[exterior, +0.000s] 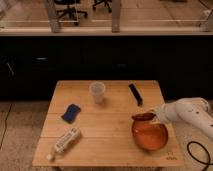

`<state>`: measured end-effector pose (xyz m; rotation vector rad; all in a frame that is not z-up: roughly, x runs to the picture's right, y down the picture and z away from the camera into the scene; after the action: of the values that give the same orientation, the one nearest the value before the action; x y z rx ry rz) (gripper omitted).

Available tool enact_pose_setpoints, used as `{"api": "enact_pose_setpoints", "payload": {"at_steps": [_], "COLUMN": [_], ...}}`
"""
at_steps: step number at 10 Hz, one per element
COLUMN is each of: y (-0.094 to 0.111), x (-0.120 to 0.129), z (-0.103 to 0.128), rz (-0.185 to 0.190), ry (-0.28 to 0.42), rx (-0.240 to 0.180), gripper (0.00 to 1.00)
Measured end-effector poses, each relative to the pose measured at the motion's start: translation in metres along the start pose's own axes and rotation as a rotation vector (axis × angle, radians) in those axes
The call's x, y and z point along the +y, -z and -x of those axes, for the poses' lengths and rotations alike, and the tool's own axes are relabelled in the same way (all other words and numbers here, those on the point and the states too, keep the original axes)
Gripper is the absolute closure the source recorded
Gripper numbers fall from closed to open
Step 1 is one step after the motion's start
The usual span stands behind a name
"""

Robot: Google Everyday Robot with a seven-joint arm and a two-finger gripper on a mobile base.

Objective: Place the pepper in the ceramic bowl

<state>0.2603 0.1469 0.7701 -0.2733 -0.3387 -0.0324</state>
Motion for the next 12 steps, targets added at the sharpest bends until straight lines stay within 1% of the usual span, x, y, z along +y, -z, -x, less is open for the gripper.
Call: {"api": "enact_pose_setpoints", "payload": {"at_steps": [1, 3, 4, 6, 11, 12], "y": [0.0, 0.002, 0.002, 0.003, 0.001, 0.001], "x": [0.001, 0.006, 0.008, 0.011, 0.026, 0.028], "z": [-0.001, -0.004, -0.006, -0.005, -0.019, -0.021], "rz": [0.004, 0.015, 0.017, 0.02, 0.04, 0.042], "ry": [-0.004, -0.055, -0.065, -0.072, -0.102, -0.107], "rx": [0.002, 0.012, 0.015, 0.019, 0.056, 0.056], "gripper": [0.99, 0.99, 0.99, 0.99, 0.99, 0.99]}}
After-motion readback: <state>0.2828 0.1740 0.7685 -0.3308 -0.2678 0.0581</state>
